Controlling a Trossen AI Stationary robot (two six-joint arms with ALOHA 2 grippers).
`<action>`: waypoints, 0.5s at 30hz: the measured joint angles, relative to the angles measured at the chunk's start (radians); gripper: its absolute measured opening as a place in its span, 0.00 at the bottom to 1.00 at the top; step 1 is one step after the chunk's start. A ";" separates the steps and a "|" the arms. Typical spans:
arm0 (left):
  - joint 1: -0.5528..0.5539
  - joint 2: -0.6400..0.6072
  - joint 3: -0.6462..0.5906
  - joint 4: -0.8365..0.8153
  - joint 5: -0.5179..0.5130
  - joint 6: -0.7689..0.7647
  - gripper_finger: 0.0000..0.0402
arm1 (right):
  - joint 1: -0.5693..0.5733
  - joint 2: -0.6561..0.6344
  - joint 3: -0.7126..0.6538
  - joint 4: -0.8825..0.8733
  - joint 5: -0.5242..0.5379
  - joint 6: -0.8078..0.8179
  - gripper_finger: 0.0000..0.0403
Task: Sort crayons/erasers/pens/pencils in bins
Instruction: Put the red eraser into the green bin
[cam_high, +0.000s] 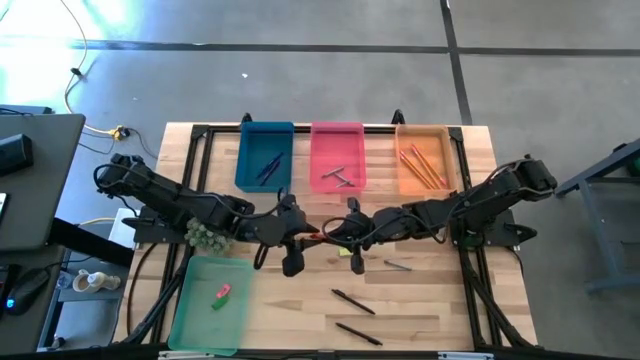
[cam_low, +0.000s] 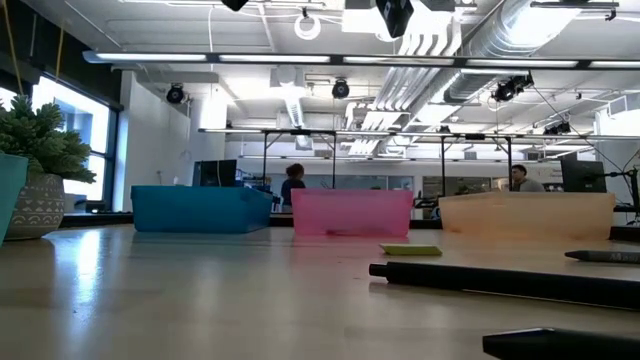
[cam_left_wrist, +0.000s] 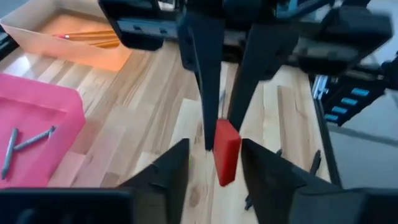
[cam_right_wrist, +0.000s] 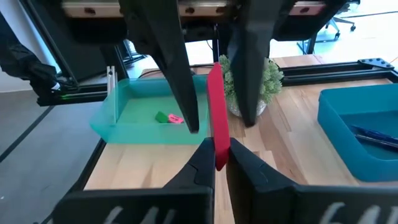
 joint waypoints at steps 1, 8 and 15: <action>-0.001 0.001 0.000 -0.001 0.000 0.008 0.28 | 0.000 0.000 0.000 0.000 0.000 0.000 0.01; -0.001 0.000 -0.001 0.003 0.000 0.048 0.07 | -0.002 0.000 0.000 -0.002 0.002 -0.002 0.01; -0.002 0.000 -0.001 0.000 0.000 0.050 0.03 | -0.013 0.000 0.000 -0.013 0.001 0.000 0.01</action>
